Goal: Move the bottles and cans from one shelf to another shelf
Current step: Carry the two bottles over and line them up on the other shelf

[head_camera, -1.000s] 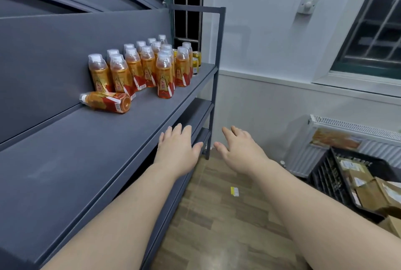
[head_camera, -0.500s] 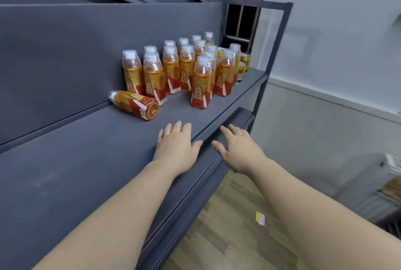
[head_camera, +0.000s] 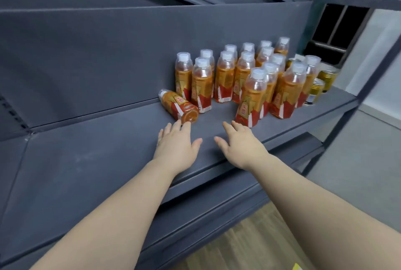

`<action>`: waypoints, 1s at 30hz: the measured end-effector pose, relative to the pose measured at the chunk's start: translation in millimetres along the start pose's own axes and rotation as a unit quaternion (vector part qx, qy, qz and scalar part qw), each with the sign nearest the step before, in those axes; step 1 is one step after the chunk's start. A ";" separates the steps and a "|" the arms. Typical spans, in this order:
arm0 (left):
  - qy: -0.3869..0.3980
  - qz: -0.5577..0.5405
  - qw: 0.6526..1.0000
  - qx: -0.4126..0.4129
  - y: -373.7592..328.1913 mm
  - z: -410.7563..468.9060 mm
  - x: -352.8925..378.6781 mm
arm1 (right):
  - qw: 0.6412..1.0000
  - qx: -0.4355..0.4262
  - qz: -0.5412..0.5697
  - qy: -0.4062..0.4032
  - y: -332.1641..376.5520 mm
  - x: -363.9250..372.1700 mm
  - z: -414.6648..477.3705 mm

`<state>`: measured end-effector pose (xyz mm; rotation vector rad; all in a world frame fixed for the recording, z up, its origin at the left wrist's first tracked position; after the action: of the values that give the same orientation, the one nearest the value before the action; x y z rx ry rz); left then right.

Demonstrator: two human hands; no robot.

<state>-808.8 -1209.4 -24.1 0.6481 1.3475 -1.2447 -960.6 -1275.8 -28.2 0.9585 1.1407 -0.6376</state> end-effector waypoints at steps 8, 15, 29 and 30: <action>-0.042 -0.043 0.996 -0.071 42.2 54.6 -2.1 | 0.999 -0.001 0.052 -0.017 11.1 11.9 72.6; -0.065 -0.068 0.992 -0.088 61.3 95.6 4.3 | 0.989 0.038 0.134 -0.057 13.3 14.5 122.1; -0.069 -0.111 0.967 -0.218 70.3 147.8 25.7 | 0.931 0.076 0.327 -0.142 9.0 17.4 193.9; -0.066 -0.119 0.963 -0.234 69.2 150.7 27.4 | 0.925 0.077 0.340 -0.148 9.2 17.2 196.6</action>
<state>-698.4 -1335.0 -41.1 0.0708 1.5649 -1.0750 -857.3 -1443.9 -19.6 1.2574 0.4376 -0.2853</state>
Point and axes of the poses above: each hand's wrist, its own z-axis towards the middle knuckle, its own x-axis out of the palm, y = z × x, the point moved 8 cm from there along z, towards the middle knuckle, and after that the axes turned 10 degrees about -y, right-handed, at the moved point
